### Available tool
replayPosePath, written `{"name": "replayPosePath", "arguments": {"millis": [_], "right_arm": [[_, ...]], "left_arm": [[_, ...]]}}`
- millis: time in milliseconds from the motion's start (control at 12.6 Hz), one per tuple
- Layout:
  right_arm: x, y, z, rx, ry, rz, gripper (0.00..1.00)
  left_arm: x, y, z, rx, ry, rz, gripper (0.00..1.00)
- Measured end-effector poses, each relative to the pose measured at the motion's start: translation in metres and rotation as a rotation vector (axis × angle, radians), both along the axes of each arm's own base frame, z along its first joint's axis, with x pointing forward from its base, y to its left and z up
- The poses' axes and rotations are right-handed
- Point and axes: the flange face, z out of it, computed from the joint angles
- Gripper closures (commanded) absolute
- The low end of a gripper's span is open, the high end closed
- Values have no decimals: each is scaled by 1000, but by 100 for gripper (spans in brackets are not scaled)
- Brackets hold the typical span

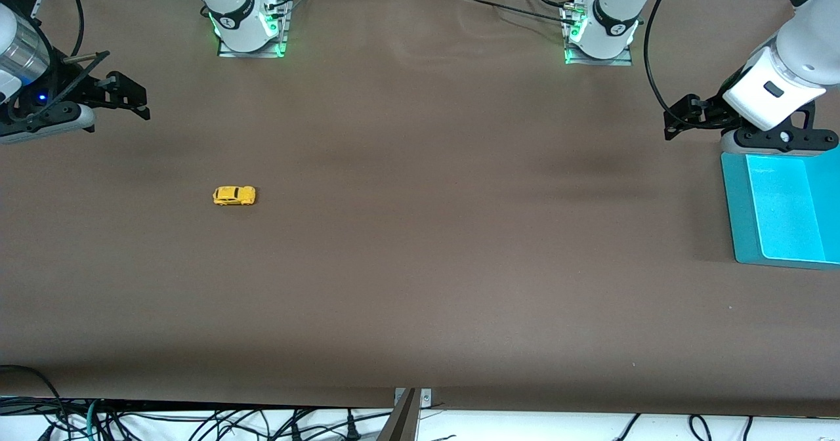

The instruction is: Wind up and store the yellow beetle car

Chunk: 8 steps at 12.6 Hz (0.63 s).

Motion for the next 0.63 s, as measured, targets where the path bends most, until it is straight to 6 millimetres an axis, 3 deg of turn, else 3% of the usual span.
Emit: {"name": "replayPosePath", "arguments": {"millis": [633], "right_arm": [[-2,-1,1,-5,16,-75,0]], "left_arm": [[0,-1,1,0,-1,-1,0]]}}
